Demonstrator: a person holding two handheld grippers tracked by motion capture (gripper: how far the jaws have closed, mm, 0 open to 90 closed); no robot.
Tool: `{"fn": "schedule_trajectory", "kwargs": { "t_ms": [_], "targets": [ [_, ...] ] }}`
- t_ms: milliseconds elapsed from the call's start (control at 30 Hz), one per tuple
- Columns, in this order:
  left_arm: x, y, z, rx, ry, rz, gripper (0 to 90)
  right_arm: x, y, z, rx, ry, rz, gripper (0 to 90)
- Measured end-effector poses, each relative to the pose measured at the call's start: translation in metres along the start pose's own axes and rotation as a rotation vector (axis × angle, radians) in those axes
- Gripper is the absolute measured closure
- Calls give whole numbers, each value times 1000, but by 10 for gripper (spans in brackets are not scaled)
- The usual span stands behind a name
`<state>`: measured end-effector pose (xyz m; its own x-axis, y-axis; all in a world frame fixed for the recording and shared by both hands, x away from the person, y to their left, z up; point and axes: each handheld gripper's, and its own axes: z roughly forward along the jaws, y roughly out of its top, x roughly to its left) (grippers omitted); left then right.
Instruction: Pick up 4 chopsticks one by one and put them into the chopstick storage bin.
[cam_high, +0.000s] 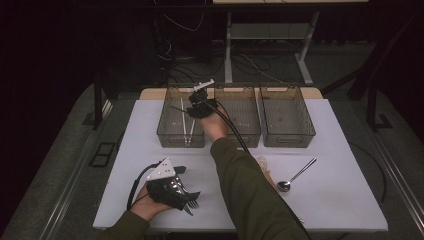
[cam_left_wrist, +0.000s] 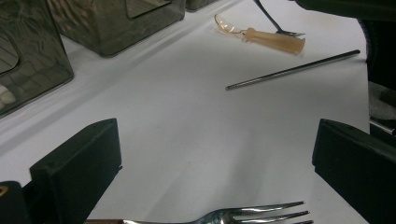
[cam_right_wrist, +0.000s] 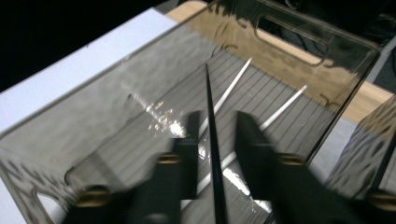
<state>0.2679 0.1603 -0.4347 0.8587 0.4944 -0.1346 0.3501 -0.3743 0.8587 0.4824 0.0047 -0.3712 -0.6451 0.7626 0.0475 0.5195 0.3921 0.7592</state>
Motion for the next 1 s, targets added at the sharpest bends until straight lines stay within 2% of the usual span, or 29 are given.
{"fn": "schedule_trajectory", "kwargs": {
  "t_ms": [233,400,633,833,867,1000],
  "targets": [
    [0,0,0,2,4,8,0,-8,-2,-17,-9,67,41,477],
    [-1,0,0,14,3,9,0,-17,-12,-34,-30,121,40,423],
    [-1,-1,1,12,10,11,0,-25,-26,-60,-55,190,-4,348],
    [-2,-2,2,9,9,1,0,-31,-38,-81,-88,223,-24,306],
    [-2,-1,1,21,9,8,0,-32,-40,-84,-90,224,-26,299],
    [-2,-2,2,17,10,9,0,-36,-48,-94,-97,230,-41,265]
  ]
}}
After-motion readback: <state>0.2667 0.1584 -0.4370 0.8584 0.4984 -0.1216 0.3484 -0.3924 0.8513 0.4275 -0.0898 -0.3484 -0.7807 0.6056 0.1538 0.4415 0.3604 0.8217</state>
